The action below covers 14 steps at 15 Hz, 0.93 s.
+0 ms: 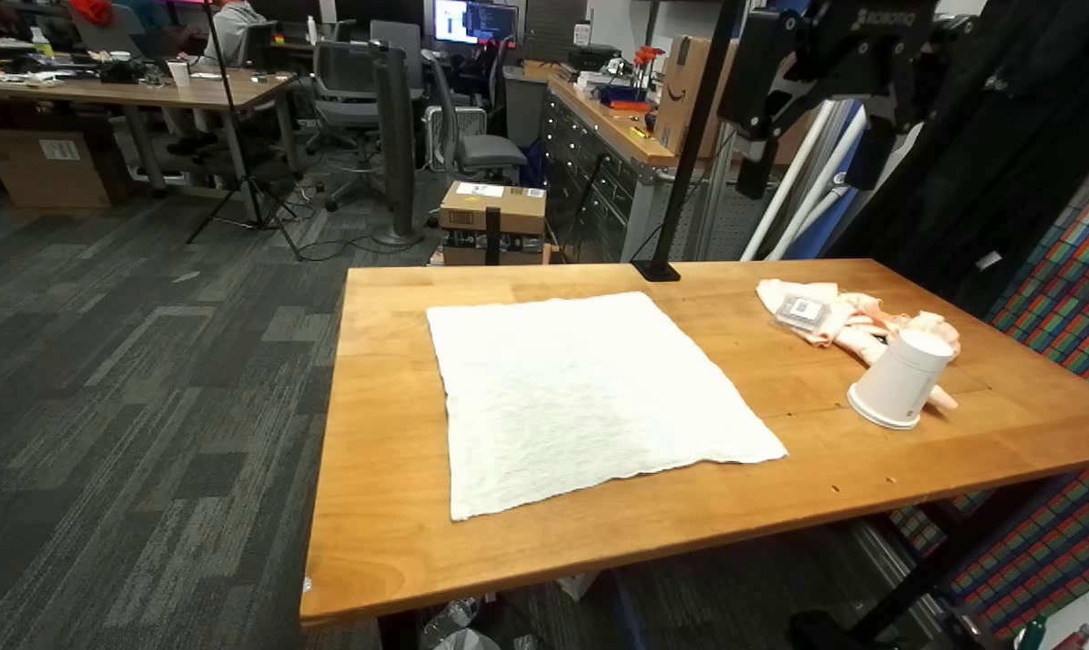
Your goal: Fold the towel
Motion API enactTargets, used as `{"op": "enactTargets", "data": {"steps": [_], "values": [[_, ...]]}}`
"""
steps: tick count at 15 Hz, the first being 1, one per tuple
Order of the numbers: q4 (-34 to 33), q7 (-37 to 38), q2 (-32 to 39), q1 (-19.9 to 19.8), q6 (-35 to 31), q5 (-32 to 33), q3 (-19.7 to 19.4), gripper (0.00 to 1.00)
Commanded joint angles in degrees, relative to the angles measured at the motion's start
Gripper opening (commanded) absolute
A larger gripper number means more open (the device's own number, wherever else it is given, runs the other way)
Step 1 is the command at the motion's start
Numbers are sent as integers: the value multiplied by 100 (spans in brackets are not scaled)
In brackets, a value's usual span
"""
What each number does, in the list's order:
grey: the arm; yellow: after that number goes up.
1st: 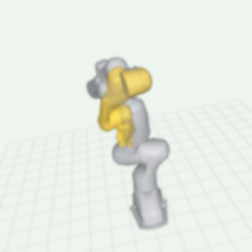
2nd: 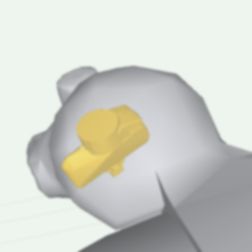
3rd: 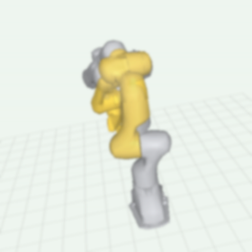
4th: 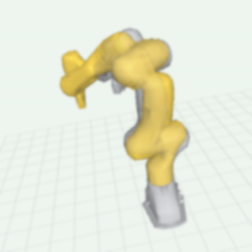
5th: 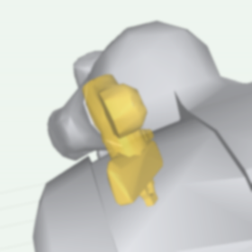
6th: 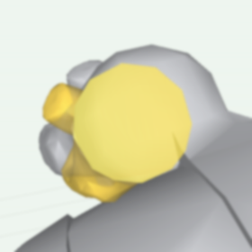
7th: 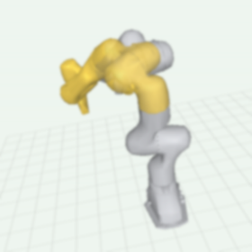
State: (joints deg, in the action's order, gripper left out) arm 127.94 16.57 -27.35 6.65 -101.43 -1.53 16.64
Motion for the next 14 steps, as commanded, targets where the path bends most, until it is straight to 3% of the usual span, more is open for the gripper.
{"op": "enactTargets", "data": {"steps": [1, 14], "values": [[1, 20, 47, 73, -56, 29, -87, 100], [879, -904, 720, -262, -2595, 619, -916, 100]]}}
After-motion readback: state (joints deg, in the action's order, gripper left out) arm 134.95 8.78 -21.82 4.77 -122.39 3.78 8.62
